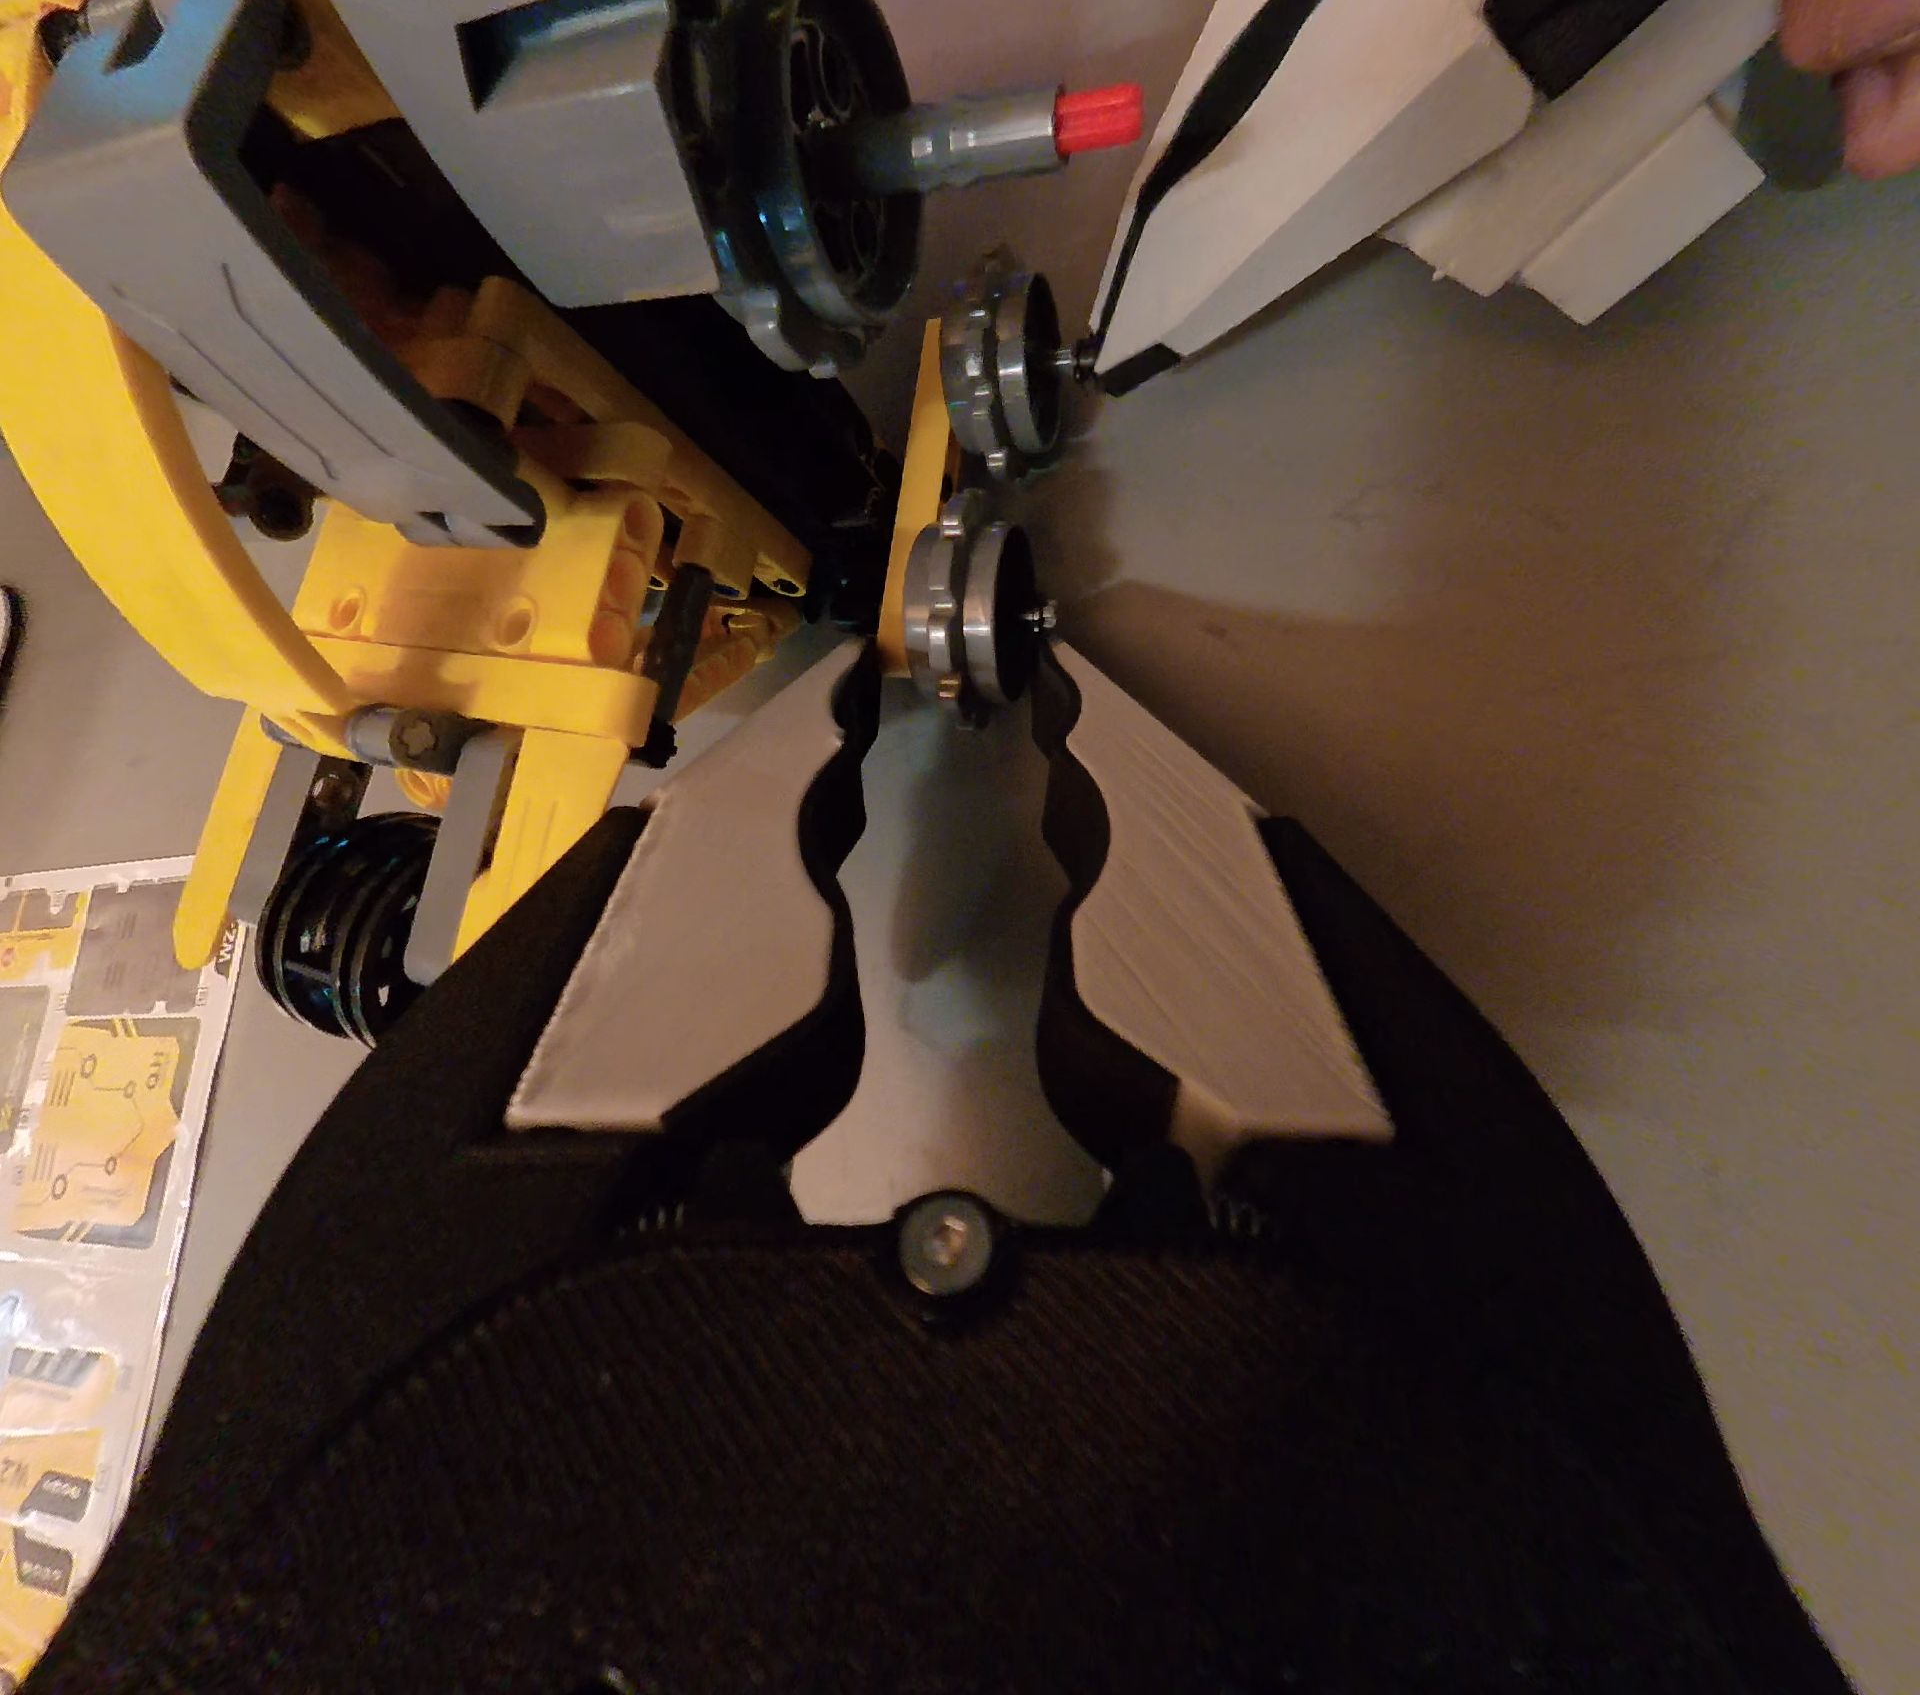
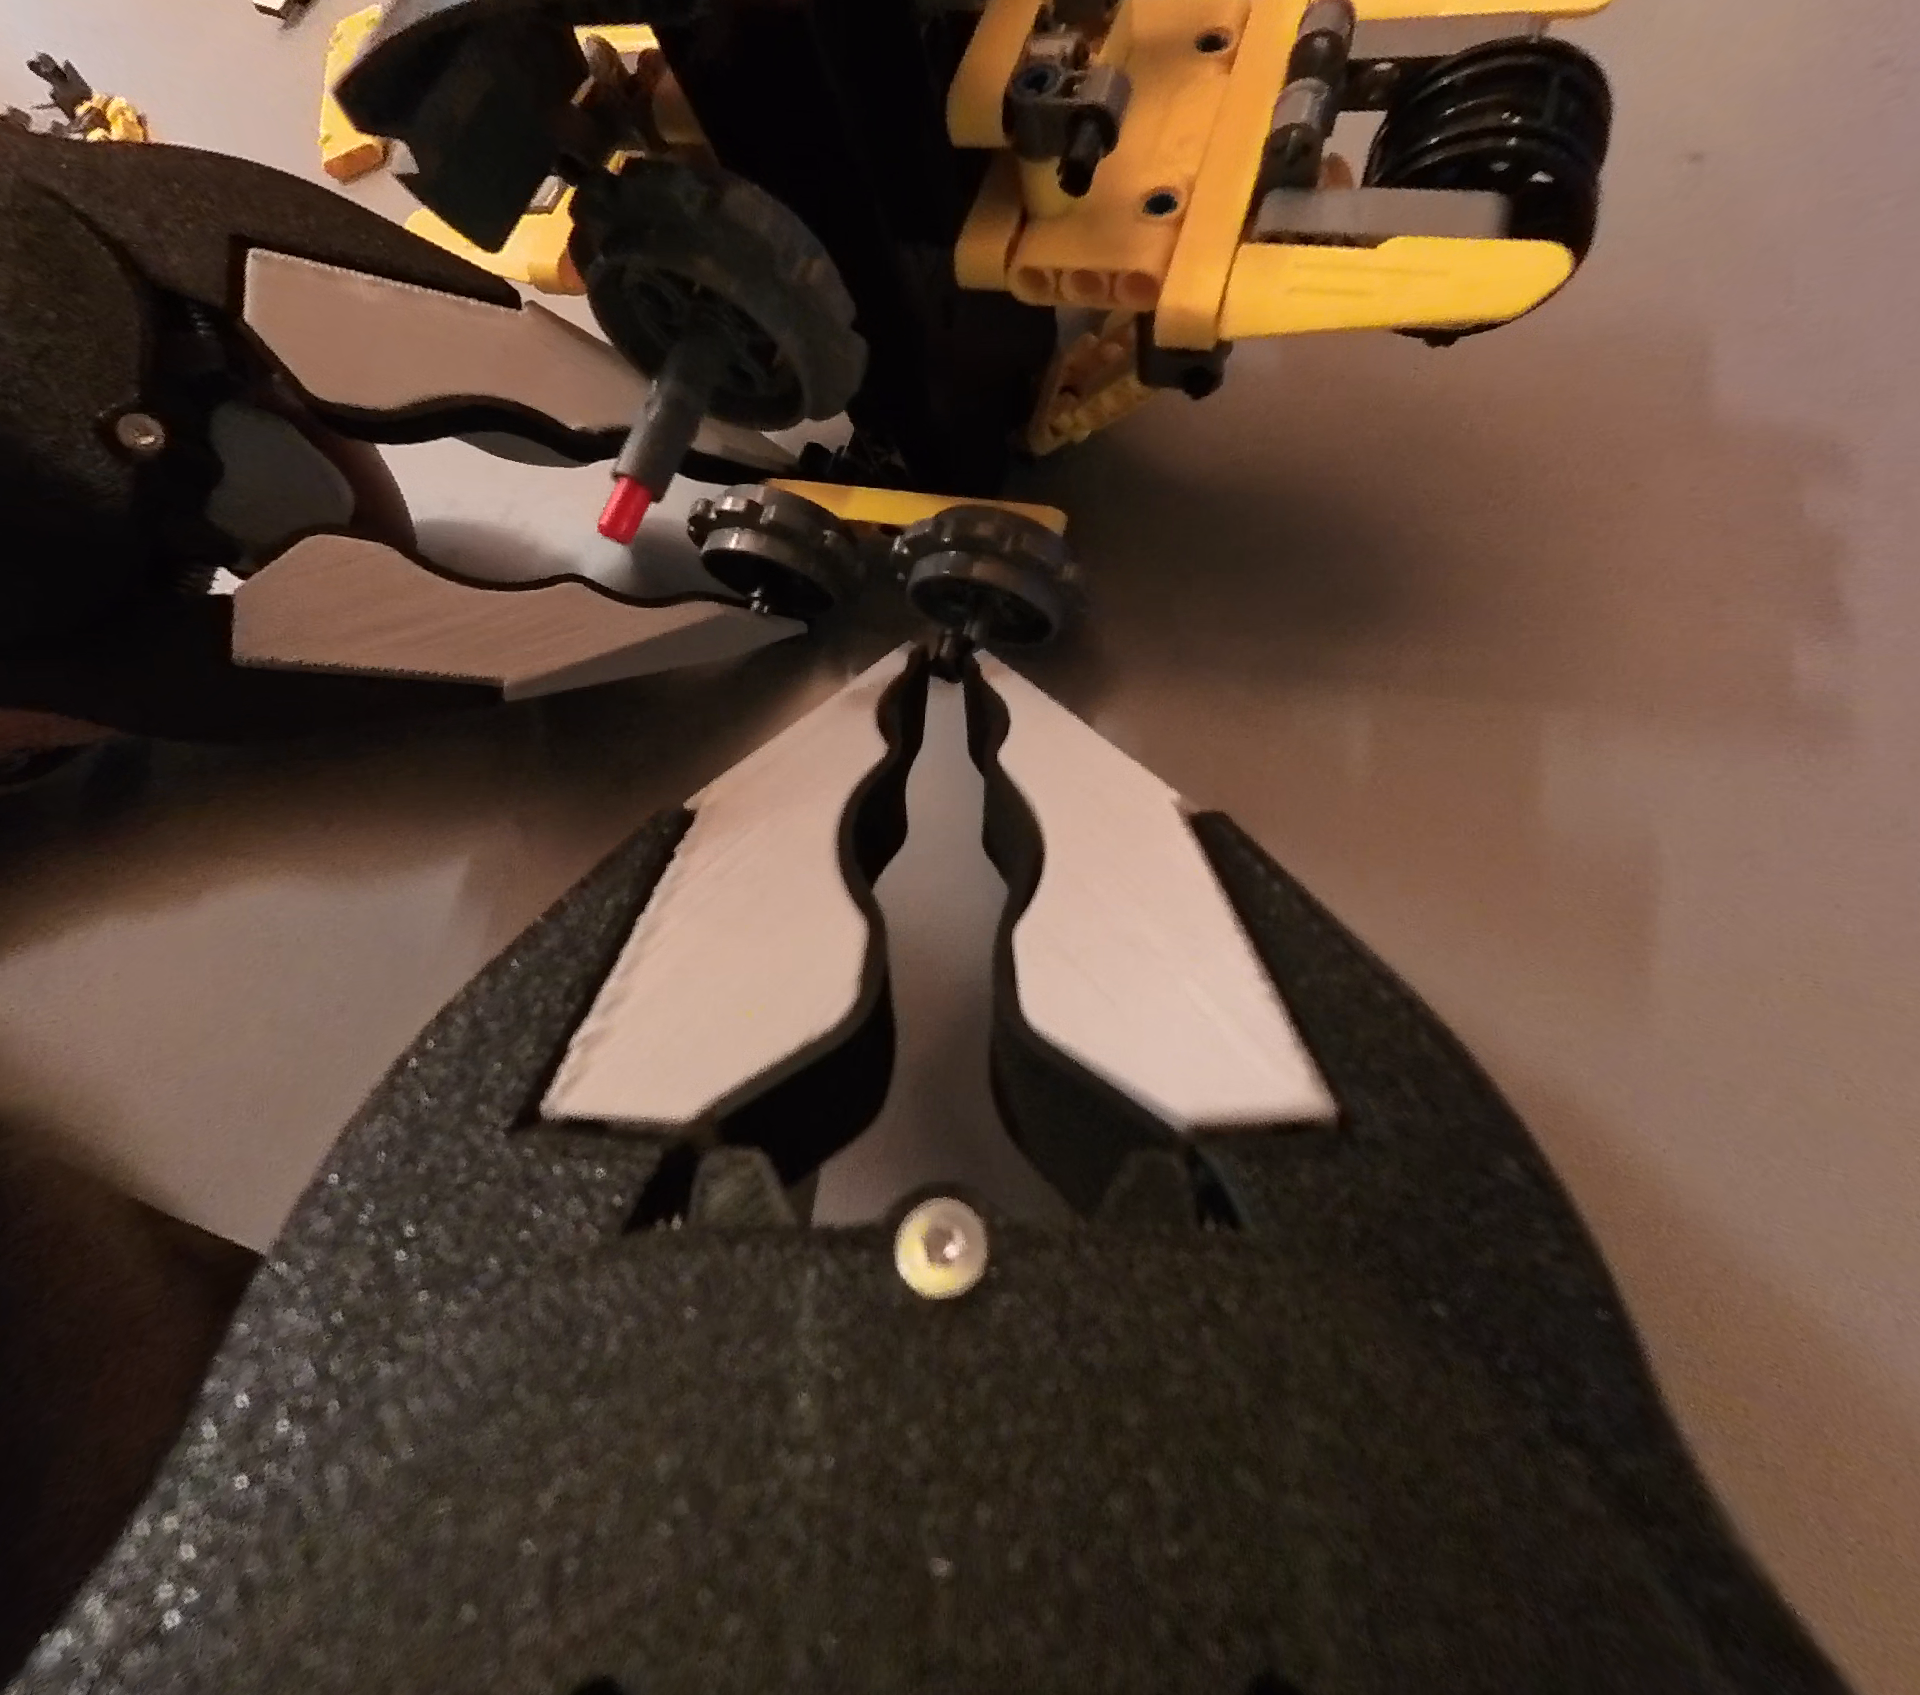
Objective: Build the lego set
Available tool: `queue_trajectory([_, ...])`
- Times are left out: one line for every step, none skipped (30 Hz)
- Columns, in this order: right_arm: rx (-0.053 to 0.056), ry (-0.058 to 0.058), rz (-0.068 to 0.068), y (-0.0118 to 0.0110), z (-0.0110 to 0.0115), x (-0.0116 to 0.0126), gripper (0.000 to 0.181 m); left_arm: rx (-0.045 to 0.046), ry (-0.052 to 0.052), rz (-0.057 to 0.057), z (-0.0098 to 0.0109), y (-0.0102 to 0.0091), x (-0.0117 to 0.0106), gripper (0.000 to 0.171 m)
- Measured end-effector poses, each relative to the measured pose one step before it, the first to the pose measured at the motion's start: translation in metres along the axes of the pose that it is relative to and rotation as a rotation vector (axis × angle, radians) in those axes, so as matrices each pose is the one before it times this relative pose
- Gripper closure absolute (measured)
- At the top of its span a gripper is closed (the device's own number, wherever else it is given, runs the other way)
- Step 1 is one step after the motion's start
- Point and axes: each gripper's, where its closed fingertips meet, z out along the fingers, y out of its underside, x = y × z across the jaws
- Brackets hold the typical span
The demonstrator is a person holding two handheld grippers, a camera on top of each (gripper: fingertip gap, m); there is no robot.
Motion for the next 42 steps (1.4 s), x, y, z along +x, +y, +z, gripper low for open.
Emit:
queue_trajectory([0.0028,0.0045,-0.0018,-0.00042,-0.00062,0.00076,0.175,0.00011,0.0005,-0.0006,-0.00005,-0.00003,-0.00004,0.146])
queue_trajectory([0.0002,0.0040,-0.0011,-0.00027,-0.00058,0.00076,0.175,-0.00008,0.0003,-0.0001,0.00005,0.00000,-0.00004,0.146])
queue_trajectory([-0.0025,0.0030,0.0000,0.00016,-0.00026,0.00081,0.175,-0.00002,0.0003,-0.0002,0.00000,0.00006,-0.00007,0.146])
queue_trajectory([-0.0037,0.0009,0.0003,0.00038,0.00012,0.00045,0.175,0.00008,0.0005,-0.0003,-0.00005,0.00006,0.00004,0.146])
queue_trajectory([-0.0033,-0.0015,0.0003,0.00046,0.00044,0.00017,0.175,-0.00002,0.0002,0.0001,-0.00001,-0.00008,-0.00010,0.146])
queue_trajectory([-0.0030,-0.0016,0.0002,0.00043,0.00053,-0.00005,0.175,0.00006,0.0005,-0.0002,-0.00005,0.00006,0.00004,0.146])
queue_trajectory([-0.0019,-0.0017,-0.0006,0.00041,0.00045,-0.00004,0.175,0.00008,0.0005,0.0000,0.00006,-0.00002,-0.00001,0.146])
queue_trajectory([0.0015,-0.0023,-0.0011,-0.00022,0.00011,-0.00024,0.175,-0.00010,0.0002,0.0006,-0.00001,0.00001,-0.00002,0.146])
queue_trajectory([0.0037,-0.0001,-0.0018,-0.00068,-0.00015,-0.00003,0.175,-0.00004,0.0000,0.0005,0.00011,0.00001,0.00005,0.146])
queue_trajectory([0.0030,0.0015,-0.0027,-0.00054,-0.00032,0.00041,0.175,-0.00016,-0.0004,0.0010,-0.00007,0.00004,-0.00004,0.146])
queue_trajectory([0.0014,-0.0001,-0.0007,-0.00038,-0.00027,0.00032,0.175,-0.00037,-0.0006,0.0017,0.00010,0.00008,0.00013,0.146])
queue_trajectory([-0.0004,-0.0030,0.0030,-0.00021,-0.00003,0.00026,0.175,-0.00036,-0.0006,0.0024,-0.00002,0.00002,0.00011,0.146])
queue_trajectory([-0.0016,-0.0056,0.0058,0.00005,0.00010,0.00009,0.175,-0.00033,-0.0010,0.0024,0.00015,0.00001,0.00006,0.146])
queue_trajectory([-0.0019,-0.0078,0.0077,0.00019,0.00011,0.00005,0.175,-0.00015,-0.0006,0.0011,0.00000,0.00010,-0.00005,0.146])
queue_trajectory([-0.0011,-0.0089,0.0088,0.00017,0.00014,-0.00008,0.175,0.00003,0.0000,0.0000,0.00000,0.00000,0.00000,0.146])
queue_trajectory([-0.0006,-0.0085,0.0087,0.00011,-0.00007,0.00004,0.175,-0.00002,0.0000,-0.0003,0.00005,-0.00001,-0.00005,0.146])
queue_trajectory([-0.0007,-0.0068,0.0067,0.00015,-0.00011,-0.00001,0.175,0.00004,0.0001,-0.0005,-0.00006,-0.00002,-0.00011,0.146])
queue_trajectory([-0.0002,-0.0043,0.0031,0.00024,-0.00003,0.00006,0.175,-0.00003,-0.0001,0.0000,0.00006,0.00007,0.00001,0.146])
queue_trajectory([0.0007,-0.0023,-0.0001,0.00021,0.00014,0.00008,0.175,-0.00008,-0.0004,0.0003,-0.00001,0.00001,-0.00008,0.146])
queue_trajectory([0.0019,-0.0018,-0.0022,0.00016,0.00027,-0.00010,0.175,0.00004,-0.0002,0.0000,0.00000,0.00005,-0.00015,0.146])
queue_trajectory([0.0040,-0.0015,-0.0039,0.00002,0.00022,-0.00029,0.175,-0.00002,-0.0001,0.0000,0.00000,0.00000,-0.00001,0.146])
queue_trajectory([0.0055,-0.0008,-0.0048,-0.00019,0.00015,-0.00015,0.175,-0.00029,-0.0001,-0.0002,0.00004,0.00003,-0.00009,0.146])
queue_trajectory([0.0055,-0.0005,-0.0051,-0.00026,0.00003,-0.00004,0.175,0.00030,0.0001,-0.0003,0.00008,-0.00005,-0.00004,0.146])
queue_trajectory([0.0042,0.0003,-0.0054,-0.00006,0.00002,-0.00012,0.175,-0.00001,-0.0002,0.0003,0.00000,0.00000,-0.00004,0.146])
queue_trajectory([0.0030,0.0016,-0.0061,0.00017,0.00005,0.00006,0.175,-0.00021,-0.0003,0.0007,0.00005,0.00010,-0.00006,0.146])
queue_trajectory([0.0028,0.0023,-0.0075,0.00002,0.00006,-0.00009,0.175,-0.00002,-0.0002,0.0007,-0.00006,0.00002,0.00000,0.146])
queue_trajectory([0.0024,0.0027,-0.0085,-0.00002,0.00004,-0.00005,0.175,0.00005,-0.0003,0.0010,0.00006,0.00001,0.00004,0.146])
queue_trajectory([0.0012,0.0035,-0.0090,0.00003,-0.00004,-0.00001,0.175,0.00054,0.0001,0.0025,0.00004,0.00001,-0.00005,0.146])
queue_trajectory([0.0002,0.0034,-0.0097,0.00003,0.00005,0.00008,0.175,0.00079,0.0005,0.0036,-0.00005,0.00005,-0.00004,0.146])
queue_trajectory([-0.0001,0.0027,-0.0105,0.00001,-0.00002,-0.00013,0.175,0.00036,0.0010,0.0024,-0.00002,0.00010,0.00004,0.146])
queue_trajectory([-0.0010,0.0039,-0.0106,0.00022,0.00008,0.00016,0.175,0.00037,0.0014,0.0004,-0.00003,0.00008,0.00000,0.146])
queue_trajectory([-0.0015,0.0044,-0.0093,0.00023,0.00000,-0.00002,0.175,0.00006,0.0009,-0.0001,-0.00006,-0.00008,0.00010,0.146])
queue_trajectory([-0.0016,0.0038,-0.0096,0.00018,0.00018,-0.00045,0.175,0.00013,-0.0002,0.0013,0.00007,-0.00001,0.00005,0.146])
queue_trajectory([-0.0031,0.0079,-0.0140,0.00028,0.00023,-0.00021,0.175,-0.00004,-0.0003,0.0005,-0.00006,0.00002,0.00000,0.146])
queue_trajectory([-0.0044,0.0141,-0.0208,0.00027,0.00021,0.00032,0.175,0.00008,0.0001,0.0003,0.00001,-0.00001,-0.00001,0.146])
queue_trajectory([-0.0042,0.0176,-0.0264,0.00018,-0.00003,0.00048,0.175,0.00024,0.0002,0.0003,0.00002,-0.00003,0.00001,0.146])
queue_trajectory([-0.0039,0.0202,-0.0287,0.00003,0.00016,0.00053,0.175,0.00033,-0.0001,0.0007,0.00008,-0.00003,0.00010,0.146])
queue_trajectory([-0.0040,0.0215,-0.0284,0.00014,-0.00005,0.00064,0.175,0.00015,-0.0006,0.0012,-0.00005,-0.00007,0.00004,0.146])
queue_trajectory([-0.0040,0.0191,-0.0249,0.00016,0.00016,0.00036,0.175,0.00018,-0.0007,0.0017,0.00013,-0.00014,0.00012,0.146])
queue_trajectory([-0.0034,0.0150,-0.0202,0.00013,0.00011,0.00017,0.175,0.00000,-0.0011,0.0016,0.00000,0.00002,-0.00002,0.146])
queue_trajectory([-0.0022,0.0128,-0.0177,-0.00007,-0.00006,0.00019,0.175,0.00000,-0.0001,0.0004,-0.00006,0.00001,0.00004,0.146])
queue_trajectory([-0.0013,0.0110,-0.0155,-0.00020,-0.00006,0.00028,0.175,0.00037,0.0003,-0.0002,0.00008,-0.00006,-0.00003,0.146])
